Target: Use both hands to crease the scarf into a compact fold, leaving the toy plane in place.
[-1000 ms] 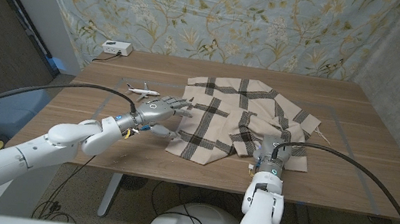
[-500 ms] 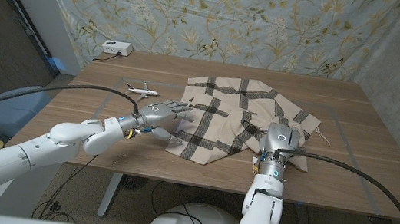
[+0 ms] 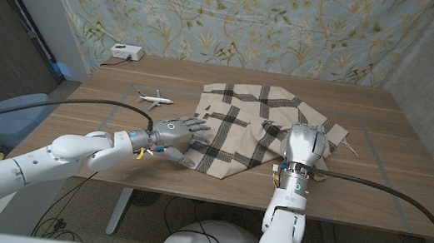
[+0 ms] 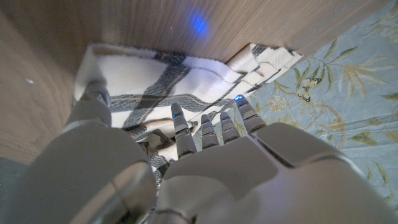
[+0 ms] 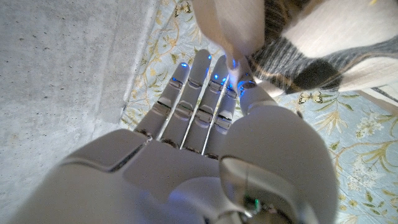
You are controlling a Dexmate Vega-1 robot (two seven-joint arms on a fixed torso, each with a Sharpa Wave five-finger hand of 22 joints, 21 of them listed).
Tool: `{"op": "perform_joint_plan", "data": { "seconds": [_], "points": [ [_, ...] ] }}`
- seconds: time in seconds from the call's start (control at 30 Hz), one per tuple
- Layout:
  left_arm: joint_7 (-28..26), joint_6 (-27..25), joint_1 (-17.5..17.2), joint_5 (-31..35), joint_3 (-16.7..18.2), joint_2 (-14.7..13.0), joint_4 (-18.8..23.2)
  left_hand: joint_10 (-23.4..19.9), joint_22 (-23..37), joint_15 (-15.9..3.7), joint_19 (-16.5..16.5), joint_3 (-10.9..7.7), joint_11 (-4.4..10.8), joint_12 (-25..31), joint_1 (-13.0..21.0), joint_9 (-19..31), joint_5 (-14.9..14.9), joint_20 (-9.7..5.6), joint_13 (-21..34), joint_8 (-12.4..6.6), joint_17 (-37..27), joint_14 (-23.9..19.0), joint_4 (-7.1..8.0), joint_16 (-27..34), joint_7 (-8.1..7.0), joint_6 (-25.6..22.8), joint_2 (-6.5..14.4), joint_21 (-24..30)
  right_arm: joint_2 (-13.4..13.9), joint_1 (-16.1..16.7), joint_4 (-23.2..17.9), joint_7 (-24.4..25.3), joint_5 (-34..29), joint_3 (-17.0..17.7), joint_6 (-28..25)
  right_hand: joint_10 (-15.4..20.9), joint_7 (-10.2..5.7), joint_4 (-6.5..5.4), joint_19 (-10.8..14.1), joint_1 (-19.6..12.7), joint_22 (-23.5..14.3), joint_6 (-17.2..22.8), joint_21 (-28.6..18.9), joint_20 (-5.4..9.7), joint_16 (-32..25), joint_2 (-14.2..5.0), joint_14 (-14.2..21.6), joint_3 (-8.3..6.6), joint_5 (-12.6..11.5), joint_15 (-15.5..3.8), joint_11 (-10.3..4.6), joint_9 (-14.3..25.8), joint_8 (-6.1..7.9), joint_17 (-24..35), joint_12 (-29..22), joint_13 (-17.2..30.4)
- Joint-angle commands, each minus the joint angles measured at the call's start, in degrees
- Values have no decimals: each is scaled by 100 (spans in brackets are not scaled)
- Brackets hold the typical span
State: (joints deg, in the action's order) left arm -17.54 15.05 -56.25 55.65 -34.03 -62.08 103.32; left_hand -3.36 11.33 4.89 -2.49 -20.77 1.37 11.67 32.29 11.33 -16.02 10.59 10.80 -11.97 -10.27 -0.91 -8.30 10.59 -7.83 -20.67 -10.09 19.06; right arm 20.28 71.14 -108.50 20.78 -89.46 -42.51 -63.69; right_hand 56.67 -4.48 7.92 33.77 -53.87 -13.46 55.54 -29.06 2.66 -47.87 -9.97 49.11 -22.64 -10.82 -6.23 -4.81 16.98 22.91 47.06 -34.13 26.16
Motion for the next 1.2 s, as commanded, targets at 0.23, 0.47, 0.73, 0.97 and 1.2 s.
{"op": "perform_joint_plan", "data": {
  "seconds": [0.23, 0.47, 0.73, 0.97, 1.2],
  "points": [
    [-154, -546, 115, 743, -384, 207, -231, -47, 21, -41, -58, 62, 31, 37, 139, 23, -87, -17, 30, 58, -12, -7, 30, 24, 8, 87, 133, -14, 134, -96, -150, 241, 62, -129, -28, -45, 32, -45, -9, -68, -18, 1, -91, -23, 54, 4, -5, -18, -43, -637, -13, 1, 59, 66, -78, 97],
    [29, -575, 306, 760, -656, 446, -558, -852, 25, -283, -399, -124, 424, 207, 1004, 6, -35, -234, 3, -533, 15, -324, 17, 67, 231, -2231, 1208, 21, 170, -52, -195, 282, 82, -107, -48, -59, 33, -57, -8, -75, -18, 10, -122, -28, 77, 10, 12, -18, -46, -638, -10, -6, 61, 108, -119, 156],
    [-722, -782, 277, 659, -724, 589, -800, -1529, 47, -504, -722, -499, 443, 226, 1918, 209, 490, -330, 11, -840, -4, -792, 26, 107, 607, -3355, 2151, 147, 172, -19, -190, 415, 153, -58, -73, -82, 29, -80, -46, -68, -18, -8, -147, -18, 123, 20, 14, -14, -46, -630, -15, -7, 59, 152, -164, 225],
    [-1999, -373, 59, -489, -311, 620, -908, -1552, 104, -530, -728, -938, 365, 153, 1833, 747, 343, -311, 78, -1002, -120, -904, 637, 156, 792, -2732, 2231, 230, -3, 75, -126, 1097, 561, 146, -306, -146, -15, -102, -121, -64, -19, -71, -153, 37, 197, 19, -29, -19, -48, -639, -42, 42, 67, 177, -187, 287],
    [-2181, 726, -233, -2401, 438, 559, -811, -1691, 132, -590, -695, -1192, 366, 169, 1872, 1143, 248, -328, 112, -1339, -139, -933, 821, 148, 915, -2746, 2218, 276, -289, 307, -245, 2485, 1476, 578, -490, -183, -33, -141, -195, -41, -21, -124, -166, 74, 260, 11, -48, -13, -53, -637, -84, 109, 91, 213, -227, 361]
  ]
}}
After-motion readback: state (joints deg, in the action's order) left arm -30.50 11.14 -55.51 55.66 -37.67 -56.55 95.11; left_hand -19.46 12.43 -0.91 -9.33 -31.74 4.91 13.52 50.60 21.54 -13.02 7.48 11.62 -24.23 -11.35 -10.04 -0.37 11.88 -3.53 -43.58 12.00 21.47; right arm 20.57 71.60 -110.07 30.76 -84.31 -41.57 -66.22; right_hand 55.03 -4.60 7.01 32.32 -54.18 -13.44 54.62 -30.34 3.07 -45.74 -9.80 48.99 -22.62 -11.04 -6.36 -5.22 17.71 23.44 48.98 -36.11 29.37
